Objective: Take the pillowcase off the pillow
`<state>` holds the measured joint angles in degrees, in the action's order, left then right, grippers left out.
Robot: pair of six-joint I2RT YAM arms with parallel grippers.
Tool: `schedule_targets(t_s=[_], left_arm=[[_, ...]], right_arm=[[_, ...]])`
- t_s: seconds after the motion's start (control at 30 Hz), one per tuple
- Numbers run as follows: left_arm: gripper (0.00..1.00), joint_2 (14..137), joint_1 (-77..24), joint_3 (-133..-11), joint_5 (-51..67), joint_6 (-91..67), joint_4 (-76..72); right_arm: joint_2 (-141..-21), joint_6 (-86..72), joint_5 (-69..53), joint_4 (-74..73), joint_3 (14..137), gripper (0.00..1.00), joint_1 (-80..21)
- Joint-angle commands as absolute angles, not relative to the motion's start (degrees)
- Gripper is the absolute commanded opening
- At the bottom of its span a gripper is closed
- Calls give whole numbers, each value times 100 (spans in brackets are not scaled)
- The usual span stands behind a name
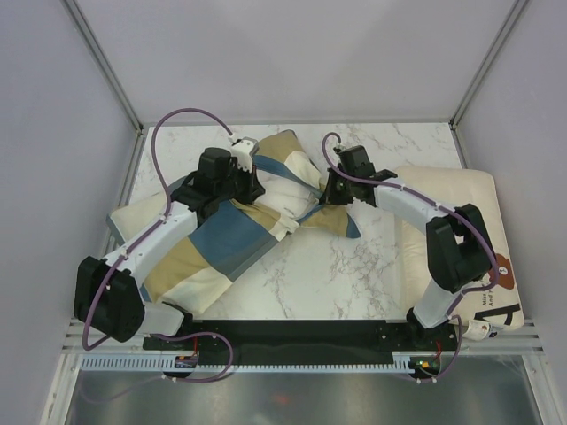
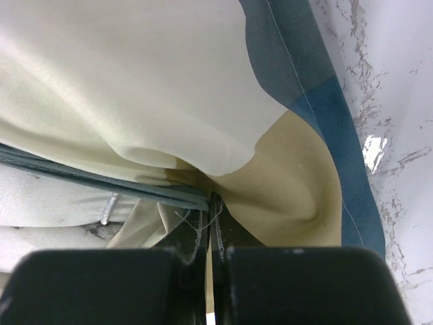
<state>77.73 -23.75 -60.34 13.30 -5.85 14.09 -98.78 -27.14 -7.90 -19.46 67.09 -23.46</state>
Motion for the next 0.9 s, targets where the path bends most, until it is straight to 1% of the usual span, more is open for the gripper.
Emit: schedule_targets(t_s=[0.0, 0.17, 0.27, 0.3, 0.43, 0.57, 0.7, 0.8, 0.83, 0.87], left_arm=[[2, 6671, -1240, -6267, -484, -281, 1529], [2, 6574, -967, -6249, -308, -378, 1468], [2, 6609, -949, -6240, -27, -474, 1424], [2, 6670, -993, -6240, 330, -579, 1398], [2, 6881, -1309, -6205, 369, -589, 1345], [2, 7119, -1459, -6214, 413, -589, 1353], [2, 7189, -1538, -6205, 413, -563, 1362], [2, 7277, -1626, -6214, 352, -519, 1397], [2, 7295, -1643, -6240, 352, -501, 1432], [2, 7321, -1652, -6249, 334, -492, 1441]], right_arm=[[-10520, -1670, 2839, -4386, 6179, 0, -1055], [-10600, -1661, 2856, -4386, 6214, 0, -1055], [-10582, -1635, 2638, -4395, 6214, 0, -1090], [-10504, -1600, 2541, -4360, 6214, 0, -1125], [-10222, -1530, 1979, -4229, 6205, 0, -1738], [-10046, -1722, 760, -3851, 6196, 0, -2267], [-10081, -1898, 177, -3578, 6205, 0, -2715], [-9749, -2047, 114, -3551, 6223, 13, -2856], [-9608, -2074, 114, -3577, 6223, 28, -2865], [-9441, -2126, 97, -3603, 6205, 37, -2857]])
